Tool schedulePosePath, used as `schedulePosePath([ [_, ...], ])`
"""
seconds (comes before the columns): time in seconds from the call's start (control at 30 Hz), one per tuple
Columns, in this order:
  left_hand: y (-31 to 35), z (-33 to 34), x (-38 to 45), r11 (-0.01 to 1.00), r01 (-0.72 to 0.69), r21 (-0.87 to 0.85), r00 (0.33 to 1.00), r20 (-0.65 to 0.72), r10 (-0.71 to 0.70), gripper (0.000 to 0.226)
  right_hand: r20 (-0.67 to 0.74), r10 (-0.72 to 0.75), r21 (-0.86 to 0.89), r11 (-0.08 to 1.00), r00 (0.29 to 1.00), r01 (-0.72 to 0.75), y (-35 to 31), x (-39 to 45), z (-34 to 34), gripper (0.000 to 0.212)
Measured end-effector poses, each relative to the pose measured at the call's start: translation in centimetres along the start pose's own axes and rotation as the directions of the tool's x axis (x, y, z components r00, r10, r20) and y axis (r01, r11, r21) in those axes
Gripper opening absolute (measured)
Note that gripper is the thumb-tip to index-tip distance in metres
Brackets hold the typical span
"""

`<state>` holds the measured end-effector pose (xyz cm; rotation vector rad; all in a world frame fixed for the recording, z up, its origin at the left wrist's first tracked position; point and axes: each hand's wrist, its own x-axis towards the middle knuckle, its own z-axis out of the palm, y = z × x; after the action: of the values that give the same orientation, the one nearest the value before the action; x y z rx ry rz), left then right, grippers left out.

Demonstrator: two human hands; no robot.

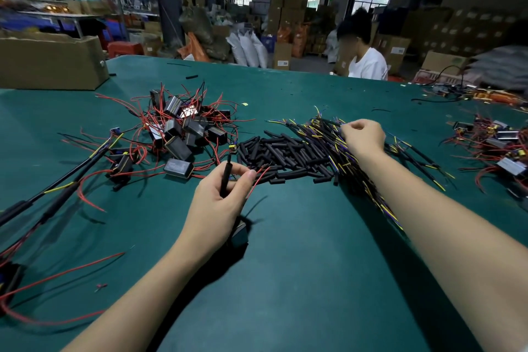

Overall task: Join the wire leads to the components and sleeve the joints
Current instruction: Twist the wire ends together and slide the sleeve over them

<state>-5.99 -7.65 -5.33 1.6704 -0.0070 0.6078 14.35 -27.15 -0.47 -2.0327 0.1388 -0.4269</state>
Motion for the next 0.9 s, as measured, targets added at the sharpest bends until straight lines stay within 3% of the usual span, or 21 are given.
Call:
schedulePosePath([
  [0.1,0.3,0.1,-0.1,1.000,0.000,0.010,1.000,-0.007,0.001,0.015,0.017,0.078,0.225,0.971,0.997,-0.080,-0.7,-0.5,-1.1,0.022],
  [0.17,0.6,0.1,-0.1,1.000,-0.002,0.010,1.000,-0.001,0.002,0.018,0.154,0.180,0.425,0.876,0.972,-0.229,-1.3,-1.4,-1.8,0.025],
  [0.27,1.0,0.0,-0.3,1.000,0.000,0.017,1.000,0.011,0.000,0.025,0.469,0.255,0.529,0.685,0.845,-0.501,-1.7,-4.0,-2.6,0.019],
  [0.33,1.1,0.0,-0.3,1.000,0.006,0.011,1.000,-0.005,-0.006,0.016,0.605,0.222,0.501,0.640,0.765,-0.582,-1.6,-6.1,-3.1,0.018],
  [0.57,1.2,-0.3,0.2,0.975,0.138,-0.174,0.982,-0.107,-0.158,0.014,0.772,0.014,0.450,0.693,0.635,-0.562,-0.8,-12.2,-4.4,0.019],
  [0.77,1.5,-0.9,0.1,0.951,0.128,-0.283,0.963,-0.194,-0.188,0.012,0.781,0.036,0.408,0.727,0.623,-0.553,0.4,-13.5,-4.3,0.030],
  [0.9,1.4,-1.0,0.4,0.928,0.150,-0.341,0.946,-0.223,-0.235,0.014,0.799,0.022,0.325,0.825,0.600,-0.462,1.0,-13.6,-4.8,0.032],
])
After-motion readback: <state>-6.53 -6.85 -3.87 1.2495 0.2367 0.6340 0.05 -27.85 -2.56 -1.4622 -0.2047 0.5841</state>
